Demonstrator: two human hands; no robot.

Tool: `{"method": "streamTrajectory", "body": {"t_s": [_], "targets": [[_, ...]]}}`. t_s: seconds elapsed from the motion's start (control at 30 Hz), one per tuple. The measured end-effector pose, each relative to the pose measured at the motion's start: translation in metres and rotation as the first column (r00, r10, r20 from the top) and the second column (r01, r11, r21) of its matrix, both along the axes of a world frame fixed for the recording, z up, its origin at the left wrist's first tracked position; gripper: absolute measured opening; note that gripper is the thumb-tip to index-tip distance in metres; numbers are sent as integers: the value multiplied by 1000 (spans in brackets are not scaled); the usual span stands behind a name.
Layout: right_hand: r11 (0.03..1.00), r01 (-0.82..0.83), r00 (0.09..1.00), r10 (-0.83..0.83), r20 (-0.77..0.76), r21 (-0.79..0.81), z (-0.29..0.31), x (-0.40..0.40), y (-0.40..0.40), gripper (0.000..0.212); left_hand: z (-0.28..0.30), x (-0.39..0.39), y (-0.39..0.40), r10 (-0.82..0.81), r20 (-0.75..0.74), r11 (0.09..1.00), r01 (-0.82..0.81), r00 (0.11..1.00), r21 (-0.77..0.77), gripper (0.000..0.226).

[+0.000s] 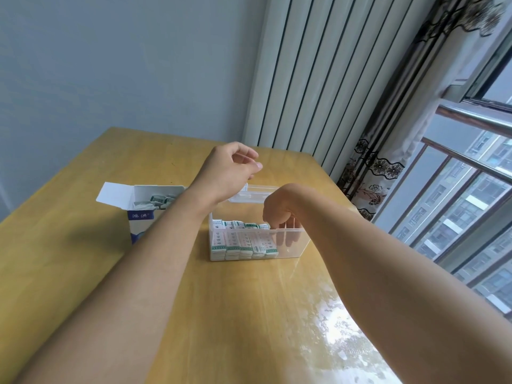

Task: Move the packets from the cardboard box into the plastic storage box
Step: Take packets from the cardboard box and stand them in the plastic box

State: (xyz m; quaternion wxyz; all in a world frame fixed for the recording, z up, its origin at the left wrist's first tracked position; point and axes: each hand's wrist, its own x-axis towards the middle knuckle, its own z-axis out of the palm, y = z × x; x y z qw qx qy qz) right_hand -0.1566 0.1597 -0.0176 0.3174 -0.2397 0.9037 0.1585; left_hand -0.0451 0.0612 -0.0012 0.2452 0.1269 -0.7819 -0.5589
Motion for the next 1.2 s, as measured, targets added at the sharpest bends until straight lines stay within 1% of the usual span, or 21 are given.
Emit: {"method": "streamTrajectory", "body": {"t_s": [0.07, 0.2, 0.23, 0.33, 0.4, 0.57, 0.8, 0.87, 0.93, 1.03, 1.1, 1.13, 1.17, 1.2], "targets": [[999, -22, 999, 22, -24, -26, 3, 1, -1, 54, 0, 0, -1, 8, -7, 1000, -8, 1000, 4, 13], [984, -164, 980, 155, -126, -62, 15, 10, -6, 42, 0, -1, -5, 33, -27, 999, -32, 999, 33, 12], [977, -191, 976, 179, -127, -93, 14, 12, -9, 43, 0, 0, -7, 38, -30, 999, -36, 999, 39, 11], [953, -229, 973, 218, -76, -196, 6, 17, -21, 53, -1, 0, -8, 39, -31, 998, -37, 999, 46, 10], [947, -254, 967, 245, -73, -197, 2, 19, -26, 53, -2, 0, -8, 33, -28, 998, -32, 999, 49, 11], [955, -260, 963, 246, -107, -144, 0, 21, -27, 37, -2, 1, -6, 26, -17, 999, -26, 1000, 39, 13], [958, -241, 969, 230, -88, -153, 3, 25, -27, 37, -3, -2, -8, 29, -17, 999, -28, 999, 34, 12], [962, -215, 976, 205, -78, -170, 7, 24, -27, 38, -3, -2, -10, 43, -35, 998, -42, 998, 49, 12], [956, -208, 978, 195, -79, -207, 19, 24, -26, 35, 2, 2, -17, 87, -85, 994, -81, 993, 75, 13], [919, -276, 957, 238, -164, -282, 50, 30, -29, 30, 14, 16, -36, 216, -212, 974, -195, 953, 113, 14], [868, -338, 934, 263, -241, -363, 74, 40, -35, 27, 18, 31, -50, 293, -272, 955, -265, 917, 135, 17], [830, -370, 921, 271, -279, -418, 83, 47, -40, 25, 18, 38, -59, 321, -268, 947, -300, 908, 119, 17], [779, -411, 905, 286, -315, -473, 89, 56, -48, 23, 17, 49, -69, 341, -230, 940, -333, 912, 71, 16], [730, -453, 886, 305, -349, -512, 92, 63, -55, 23, 13, 56, -77, 346, -156, 937, -349, 925, 8, 16]]}}
